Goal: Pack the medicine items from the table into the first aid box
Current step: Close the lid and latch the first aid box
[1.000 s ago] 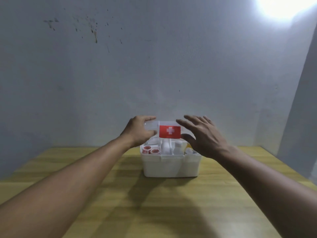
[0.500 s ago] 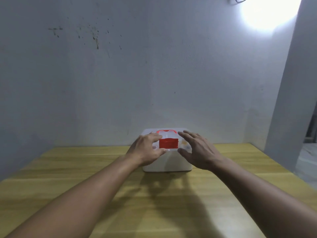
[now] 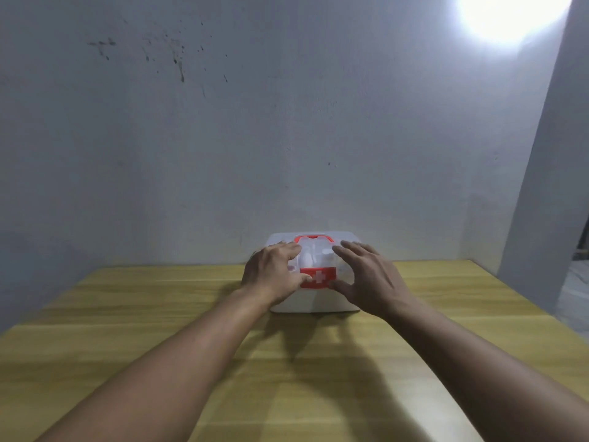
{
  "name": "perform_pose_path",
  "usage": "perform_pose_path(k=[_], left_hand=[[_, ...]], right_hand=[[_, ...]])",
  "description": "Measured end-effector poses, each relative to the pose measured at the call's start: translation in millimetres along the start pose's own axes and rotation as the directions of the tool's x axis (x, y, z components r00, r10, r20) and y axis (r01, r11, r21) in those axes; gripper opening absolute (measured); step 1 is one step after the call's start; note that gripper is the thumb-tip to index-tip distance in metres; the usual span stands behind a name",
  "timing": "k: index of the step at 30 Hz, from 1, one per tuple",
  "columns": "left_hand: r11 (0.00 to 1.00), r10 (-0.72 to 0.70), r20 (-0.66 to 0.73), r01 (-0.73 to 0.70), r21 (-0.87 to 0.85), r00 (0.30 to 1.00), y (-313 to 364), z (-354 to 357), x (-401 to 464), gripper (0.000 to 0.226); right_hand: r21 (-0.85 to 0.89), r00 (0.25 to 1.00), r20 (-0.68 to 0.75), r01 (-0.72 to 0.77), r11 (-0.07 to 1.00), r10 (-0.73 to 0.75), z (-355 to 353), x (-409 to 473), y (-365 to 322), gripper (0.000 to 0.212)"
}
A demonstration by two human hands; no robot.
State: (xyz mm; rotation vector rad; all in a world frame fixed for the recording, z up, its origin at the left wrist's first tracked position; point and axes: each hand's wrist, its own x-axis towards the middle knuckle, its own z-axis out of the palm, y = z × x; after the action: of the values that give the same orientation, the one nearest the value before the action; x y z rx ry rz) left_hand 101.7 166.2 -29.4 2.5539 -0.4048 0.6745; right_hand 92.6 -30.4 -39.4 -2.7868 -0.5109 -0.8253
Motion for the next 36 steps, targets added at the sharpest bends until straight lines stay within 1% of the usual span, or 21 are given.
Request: perform_pose_path(k=[2, 4, 9, 12, 14, 26, 31, 36], left_hand=[[1.0, 0.02, -0.038, -0.02, 0.017, 0.999, -2, 3, -2, 0.055], [0.999, 0.042, -0.064, -0.041, 0.02, 0.997, -4, 6, -3, 0.058], [0.999, 0.03, -0.063, -0.028, 0.03, 0.998, -6, 10, -1, 0.061], [0.998, 0.049, -0.073, -0.046, 0.043, 0.996, -9, 14, 1, 0.064], [0.998, 0.051, -0.084, -0.047, 0.043, 0.995, -11, 16, 4, 0.063], [0.999, -0.014, -0.044, 0.016, 0.045, 0.999, -28, 30, 41, 0.069], [1.0, -0.019, -0.079, 0.02, 0.016, 0.997, -36, 38, 54, 0.064], [1.0, -0.004, -0.117, 0.003, -0.013, 0.993, -42, 44, 58, 0.07]], right_hand=[[-0.04, 1.0, -0.011, 0.004, 0.999, -0.005, 4, -1, 2, 0.071], [-0.069, 1.0, -0.027, 0.002, 0.998, -0.004, 6, 0, 2, 0.071], [-0.101, 0.999, -0.038, 0.014, 0.995, -0.018, 6, 3, 3, 0.068], [-0.096, 0.999, -0.052, 0.007, 0.995, -0.012, 8, 4, 4, 0.068], [-0.093, 0.998, -0.059, 0.005, 0.996, -0.011, 11, 7, 4, 0.068], [-0.054, 0.995, -0.098, -0.034, 0.998, 0.028, 35, 40, 13, 0.065], [-0.042, 0.991, -0.127, -0.037, 0.998, 0.031, 44, 51, 16, 0.059], [-0.019, 0.988, -0.149, -0.039, 0.999, 0.036, 50, 54, 20, 0.061]])
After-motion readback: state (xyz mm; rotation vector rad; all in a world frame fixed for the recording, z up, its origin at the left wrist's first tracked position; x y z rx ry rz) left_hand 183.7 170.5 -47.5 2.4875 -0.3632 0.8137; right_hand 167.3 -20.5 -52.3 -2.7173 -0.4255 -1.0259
